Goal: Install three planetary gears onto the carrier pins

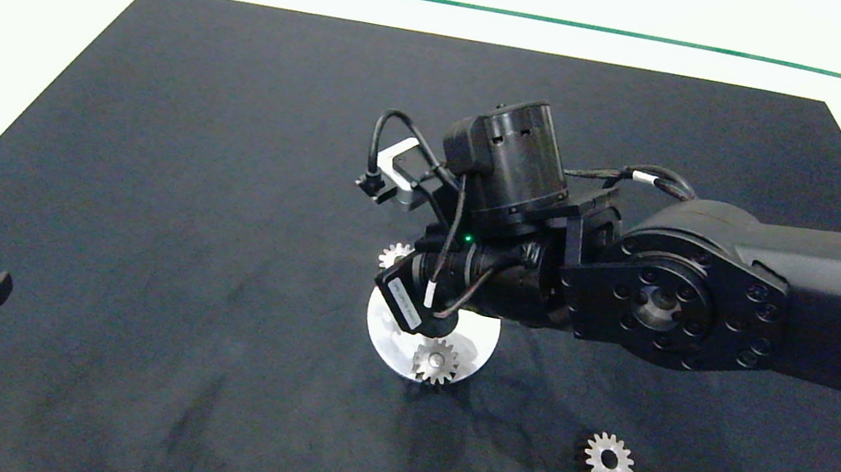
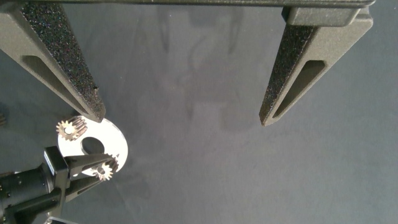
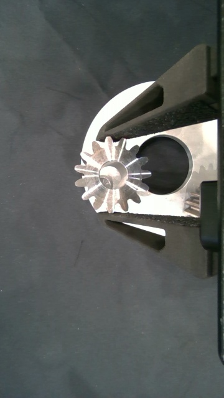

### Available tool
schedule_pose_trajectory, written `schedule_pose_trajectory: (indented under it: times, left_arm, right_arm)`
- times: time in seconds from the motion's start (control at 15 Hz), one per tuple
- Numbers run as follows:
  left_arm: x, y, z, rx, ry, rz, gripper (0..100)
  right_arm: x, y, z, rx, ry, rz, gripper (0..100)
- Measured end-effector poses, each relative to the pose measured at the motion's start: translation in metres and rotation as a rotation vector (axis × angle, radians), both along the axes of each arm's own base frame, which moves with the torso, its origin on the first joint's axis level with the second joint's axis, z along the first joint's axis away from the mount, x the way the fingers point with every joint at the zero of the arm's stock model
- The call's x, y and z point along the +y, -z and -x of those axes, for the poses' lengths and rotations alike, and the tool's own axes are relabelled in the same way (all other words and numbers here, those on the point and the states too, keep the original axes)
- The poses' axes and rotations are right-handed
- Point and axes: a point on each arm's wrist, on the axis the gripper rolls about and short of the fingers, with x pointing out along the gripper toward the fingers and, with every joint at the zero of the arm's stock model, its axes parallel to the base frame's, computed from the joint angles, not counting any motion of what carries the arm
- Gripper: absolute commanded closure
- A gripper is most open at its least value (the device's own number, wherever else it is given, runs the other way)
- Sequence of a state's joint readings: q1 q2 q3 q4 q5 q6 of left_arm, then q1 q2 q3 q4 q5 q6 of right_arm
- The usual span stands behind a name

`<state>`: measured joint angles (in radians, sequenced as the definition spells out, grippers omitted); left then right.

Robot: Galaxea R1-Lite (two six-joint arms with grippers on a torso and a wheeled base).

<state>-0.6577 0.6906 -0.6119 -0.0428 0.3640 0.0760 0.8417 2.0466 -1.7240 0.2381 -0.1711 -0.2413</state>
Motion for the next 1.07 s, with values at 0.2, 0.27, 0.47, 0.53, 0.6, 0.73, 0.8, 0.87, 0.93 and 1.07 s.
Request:
schedule_pose_trajectory:
  times: [0.2, 0.27, 0.47, 0.53, 0.6, 0.73, 0.8, 0.87, 0.93, 1.07]
  left_arm:
    - [-0.0001, 0.0009, -0.0001, 0.003, 0.000, -0.002, 0]
    - [-0.0002, 0.0014, -0.0002, 0.004, 0.000, -0.003, 0]
    - [-0.0003, 0.0032, -0.0004, 0.008, 0.000, -0.007, 0]
    - [-0.0004, 0.0034, -0.0005, 0.009, 0.000, -0.007, 0]
    - [-0.0004, 0.0038, -0.0005, 0.010, 0.000, -0.008, 0]
    - [-0.0003, 0.0049, -0.0003, 0.012, 0.000, -0.009, 0]
    - [-0.0002, 0.0060, -0.0002, 0.014, 0.000, -0.011, 0]
    - [0.0000, 0.0064, 0.0000, 0.014, 0.000, -0.011, 0]
    - [0.0002, 0.0070, 0.0002, 0.015, 0.000, -0.012, 0]
    - [0.0004, 0.0080, 0.0005, 0.015, 0.000, -0.012, 0]
  right_arm:
    - [0.0008, 0.0024, -0.0008, 0.004, 0.001, 0.005, 84]
    - [0.0012, 0.0034, -0.0013, 0.005, 0.002, 0.005, 84]
    - [0.0023, 0.0066, -0.0023, 0.010, 0.003, 0.010, 84]
    - [0.0025, 0.0071, -0.0025, 0.010, 0.002, 0.010, 84]
    - [0.0028, 0.0073, -0.0028, 0.010, 0.003, 0.010, 84]
    - [0.0032, 0.0078, -0.0036, 0.010, 0.004, 0.010, 84]
    - [0.0033, 0.0080, -0.0042, 0.008, 0.007, 0.011, 84]
    - [0.0040, 0.0078, -0.0052, 0.004, 0.013, 0.011, 84]
    - [0.0047, 0.0071, -0.0065, -0.001, 0.019, 0.009, 84]
    - [0.0065, 0.0056, -0.0091, -0.009, 0.024, 0.002, 84]
